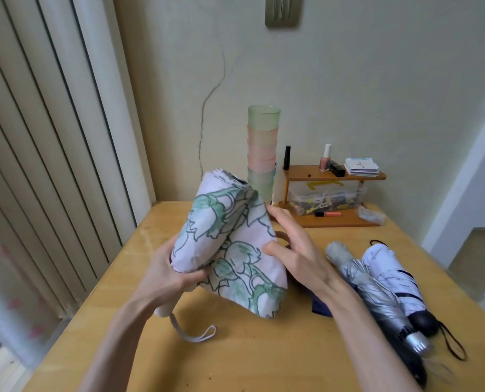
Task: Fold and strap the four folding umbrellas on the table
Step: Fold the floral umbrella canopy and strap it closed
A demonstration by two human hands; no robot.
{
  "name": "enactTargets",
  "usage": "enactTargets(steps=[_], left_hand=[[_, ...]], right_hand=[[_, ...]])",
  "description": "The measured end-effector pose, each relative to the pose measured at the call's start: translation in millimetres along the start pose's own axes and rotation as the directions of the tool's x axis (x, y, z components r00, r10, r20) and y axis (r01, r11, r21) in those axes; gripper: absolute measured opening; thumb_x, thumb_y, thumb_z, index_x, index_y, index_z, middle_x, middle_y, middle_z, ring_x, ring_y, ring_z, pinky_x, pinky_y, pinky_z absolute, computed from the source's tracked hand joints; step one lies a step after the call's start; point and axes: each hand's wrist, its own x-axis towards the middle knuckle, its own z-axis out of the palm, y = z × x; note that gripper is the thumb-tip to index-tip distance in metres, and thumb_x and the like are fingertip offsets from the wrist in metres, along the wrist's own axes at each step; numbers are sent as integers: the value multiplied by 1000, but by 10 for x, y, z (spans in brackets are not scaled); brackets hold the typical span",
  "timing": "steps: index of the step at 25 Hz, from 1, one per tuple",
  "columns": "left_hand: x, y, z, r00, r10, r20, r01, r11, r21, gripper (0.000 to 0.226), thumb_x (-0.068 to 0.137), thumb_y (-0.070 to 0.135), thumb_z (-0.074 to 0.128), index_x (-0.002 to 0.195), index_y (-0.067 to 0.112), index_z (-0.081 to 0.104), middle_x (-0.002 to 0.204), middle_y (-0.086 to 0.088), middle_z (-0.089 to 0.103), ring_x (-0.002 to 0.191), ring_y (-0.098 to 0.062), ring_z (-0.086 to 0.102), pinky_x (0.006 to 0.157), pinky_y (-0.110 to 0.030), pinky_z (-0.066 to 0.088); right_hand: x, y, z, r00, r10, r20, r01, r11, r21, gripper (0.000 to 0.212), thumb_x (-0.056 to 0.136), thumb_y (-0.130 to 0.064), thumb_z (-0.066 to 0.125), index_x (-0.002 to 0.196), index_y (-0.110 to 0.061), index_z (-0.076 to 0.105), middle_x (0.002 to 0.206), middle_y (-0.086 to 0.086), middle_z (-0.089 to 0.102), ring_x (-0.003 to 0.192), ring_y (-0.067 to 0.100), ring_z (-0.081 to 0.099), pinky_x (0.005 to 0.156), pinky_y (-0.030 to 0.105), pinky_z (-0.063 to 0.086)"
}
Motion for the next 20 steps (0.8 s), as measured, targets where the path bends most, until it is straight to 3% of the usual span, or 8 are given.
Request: enactTargets(steps=[4,8,10,13,15,17,18,20], left_hand=[[-17,10,48,992,3,126,-5,1000,20,42,62,4,72,91,34,71,88,-20,68,66,-21,61,54,-37,52],[-21,-8,44,991,7,130,-10,1000,23,40,64,6,73,94,32,71,91,-25,69,64,-27,59,53,-38,49],[-22,-32,26,994,11,111,-13,1000,18,43,65,9,75,97,36,72,92,-20,73,67,-29,64,55,-40,53],[-19,-86,-56,998,2,62,-2,1000,5,45,65,15,80,105,35,73,98,-7,79,80,-24,75,61,-42,60],[-17,-104,-93,997,4,73,-4,1000,7,50,65,16,81,112,27,72,103,1,80,88,-21,78,66,-41,64],[-13,-114,-91,994,8,113,-10,1000,15,51,65,14,81,115,21,70,106,1,80,92,-22,78,68,-38,65],[-16,-112,-88,992,4,123,-4,1000,2,53,65,14,81,117,19,70,107,0,80,94,-22,78,68,-36,65],[-11,-106,-123,992,5,122,-1,1000,-27,56,65,15,82,120,17,70,109,-1,80,97,-22,78,69,-32,63]], right_hand=[[18,79,-36,998,66,-18,-66,998,11,44,82,-40,77,125,-32,72,141,-15,50,133,2,54,116,44,47],[43,176,-53,998,60,-22,-64,928,-367,26,84,-49,84,102,-30,81,131,-16,52,128,-14,38,108,13,33],[12,194,-113,997,77,4,-68,900,-430,34,83,-58,82,99,-29,82,127,-14,56,127,-6,40,101,2,27],[-54,183,-309,994,79,-74,-105,876,-471,39,81,-68,78,73,-31,70,97,-9,55,104,8,50,89,24,40],[-99,133,-420,991,86,-107,-123,905,-407,49,82,-61,80,61,-25,54,87,-6,52,92,8,52,79,27,38],[-119,101,-444,995,93,-38,-100,945,-310,39,84,-56,79,66,-24,65,91,-8,57,90,5,56,82,22,39],[-124,82,-436,994,110,28,-100,962,-253,25,85,-51,79,79,-27,76,100,-10,64,97,3,61,88,20,43],[-133,75,-454,988,83,132,-53,974,-219,23,88,-39,83,106,-25,82,117,-16,72,112,3,66,98,23,49]])
